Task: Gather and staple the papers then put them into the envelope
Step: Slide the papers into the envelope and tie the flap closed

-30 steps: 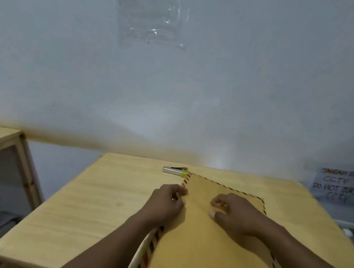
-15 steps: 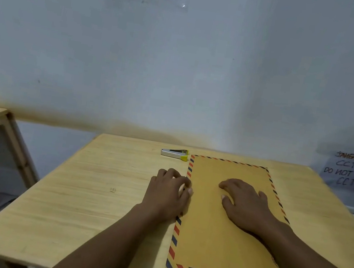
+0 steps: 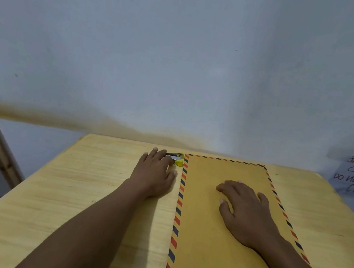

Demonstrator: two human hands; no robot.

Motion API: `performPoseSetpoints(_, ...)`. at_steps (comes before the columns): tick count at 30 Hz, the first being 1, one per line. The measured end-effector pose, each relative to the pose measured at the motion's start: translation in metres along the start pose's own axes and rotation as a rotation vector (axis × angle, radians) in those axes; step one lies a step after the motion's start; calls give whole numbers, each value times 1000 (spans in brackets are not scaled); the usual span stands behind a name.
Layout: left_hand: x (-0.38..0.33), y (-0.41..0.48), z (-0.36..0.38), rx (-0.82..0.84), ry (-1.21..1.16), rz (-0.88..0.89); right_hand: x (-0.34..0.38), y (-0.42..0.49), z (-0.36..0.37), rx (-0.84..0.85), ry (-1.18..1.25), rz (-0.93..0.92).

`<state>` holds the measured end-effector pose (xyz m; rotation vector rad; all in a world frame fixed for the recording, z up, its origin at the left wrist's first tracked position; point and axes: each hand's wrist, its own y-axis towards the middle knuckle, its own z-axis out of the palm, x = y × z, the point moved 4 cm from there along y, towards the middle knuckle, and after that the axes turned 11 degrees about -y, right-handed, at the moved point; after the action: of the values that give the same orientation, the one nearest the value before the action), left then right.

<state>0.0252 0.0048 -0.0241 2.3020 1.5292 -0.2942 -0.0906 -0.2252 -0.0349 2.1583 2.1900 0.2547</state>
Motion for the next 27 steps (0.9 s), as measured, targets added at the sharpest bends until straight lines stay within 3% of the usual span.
performPoseSetpoints(7,-7,-14,-14,-121,6,-28,2,3,-1,-10,5,7)
performPoseSetpoints(15,-2,-50,-30,-198,-235,-143,3,6,-3,21,4,6)
performPoseSetpoints(23,-4,-99,-41,-417,-237,-142,24,-11,-20,17,13,31)
performPoseSetpoints(27,-15,-122,-35,-440,-235,-137,35,-28,-15,22,5,15)
